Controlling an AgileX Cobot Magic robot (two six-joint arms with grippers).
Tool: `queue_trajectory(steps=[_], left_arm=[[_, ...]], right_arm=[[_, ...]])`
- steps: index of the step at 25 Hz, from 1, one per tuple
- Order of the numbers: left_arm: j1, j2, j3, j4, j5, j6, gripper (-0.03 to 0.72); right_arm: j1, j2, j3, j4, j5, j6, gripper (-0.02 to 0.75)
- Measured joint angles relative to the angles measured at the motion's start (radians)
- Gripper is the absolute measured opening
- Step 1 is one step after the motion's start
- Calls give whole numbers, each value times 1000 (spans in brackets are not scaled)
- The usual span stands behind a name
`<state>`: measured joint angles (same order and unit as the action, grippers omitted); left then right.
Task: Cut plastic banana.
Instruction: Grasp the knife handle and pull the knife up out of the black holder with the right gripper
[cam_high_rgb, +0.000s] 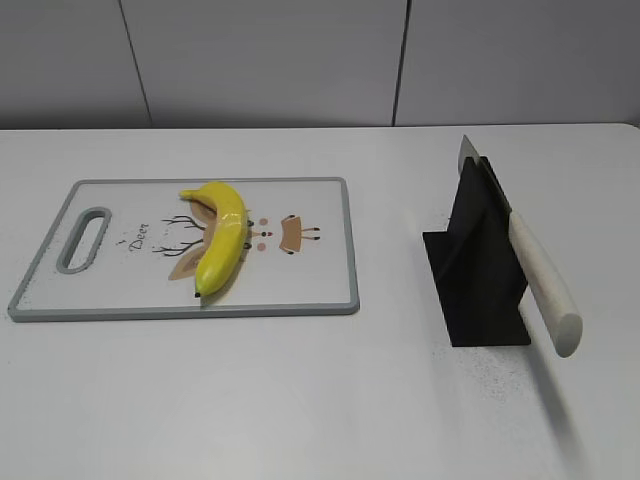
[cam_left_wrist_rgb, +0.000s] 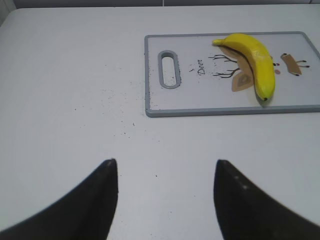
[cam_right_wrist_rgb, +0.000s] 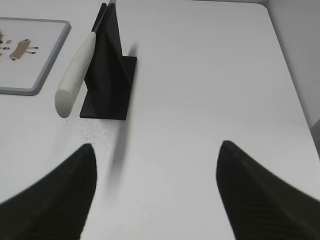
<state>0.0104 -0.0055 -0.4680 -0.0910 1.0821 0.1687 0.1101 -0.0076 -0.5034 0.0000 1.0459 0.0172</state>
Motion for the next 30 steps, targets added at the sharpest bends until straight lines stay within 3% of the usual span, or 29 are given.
queue_trajectory(steps=[30], left_arm=[[0,0,0,0,0,0,589]], right_arm=[[0,0,0,0,0,0,563]])
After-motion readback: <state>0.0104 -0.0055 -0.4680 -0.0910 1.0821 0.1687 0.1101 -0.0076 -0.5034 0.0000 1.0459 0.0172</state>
